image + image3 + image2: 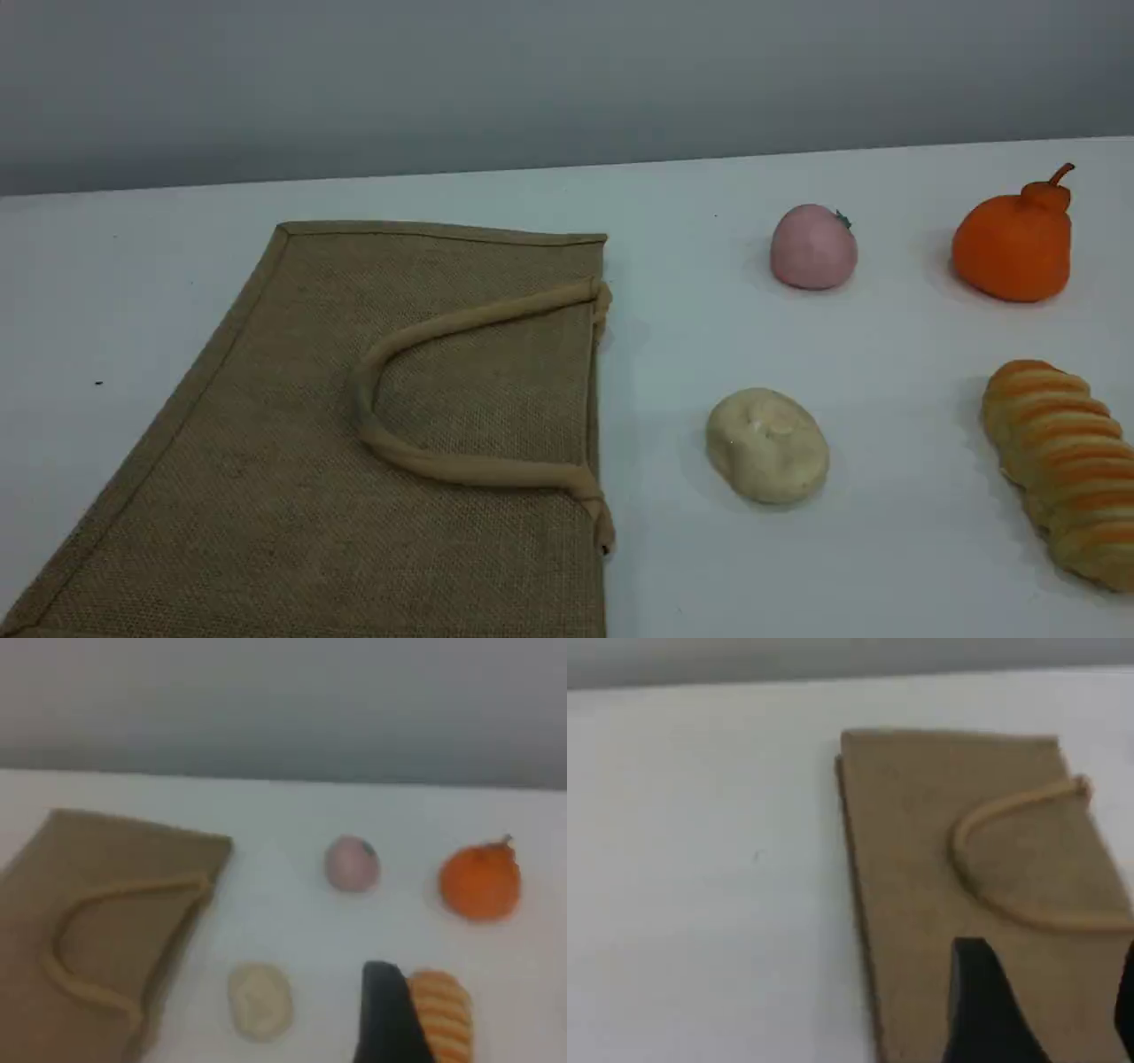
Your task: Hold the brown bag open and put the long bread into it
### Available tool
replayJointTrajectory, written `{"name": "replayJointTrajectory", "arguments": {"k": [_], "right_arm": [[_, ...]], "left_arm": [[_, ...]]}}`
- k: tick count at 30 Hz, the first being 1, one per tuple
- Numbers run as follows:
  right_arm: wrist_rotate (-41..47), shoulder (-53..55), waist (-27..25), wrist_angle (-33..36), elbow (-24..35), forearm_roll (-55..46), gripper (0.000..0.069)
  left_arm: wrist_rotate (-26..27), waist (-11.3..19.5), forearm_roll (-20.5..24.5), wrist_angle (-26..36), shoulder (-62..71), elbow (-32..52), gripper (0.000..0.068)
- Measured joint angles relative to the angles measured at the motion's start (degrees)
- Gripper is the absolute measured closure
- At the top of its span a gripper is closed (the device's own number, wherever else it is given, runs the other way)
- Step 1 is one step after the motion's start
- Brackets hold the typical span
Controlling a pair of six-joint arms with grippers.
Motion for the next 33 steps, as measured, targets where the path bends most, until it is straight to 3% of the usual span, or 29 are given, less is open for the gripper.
{"name": "replayJointTrajectory", "arguments": {"k": [11, 19, 25, 33], "right_arm": [[-15.44, 28.78, 0.0, -15.06, -0.86, 20.3, 0.0317], [-25.06, 47.03, 0.0, -20.86, -0.86, 32.42, 0.0317], [-28.64, 54.01, 0.0, -23.63, -1.05, 37.81, 0.0317], [-28.96, 60.42, 0.0, -23.69, -6.03, 38.84, 0.0317]], "left_arm": [[-3.44, 0.0, -1.78, -13.2, 29.17, -1.92, 0.0347], [-1.99, -0.07, -8.56, -21.93, 50.29, -1.92, 0.0347], [7.96, -0.07, -18.45, -27.78, 63.22, -1.96, 0.0347], [22.39, -0.07, -34.89, -33.69, 79.48, -4.3, 0.0347]]}}
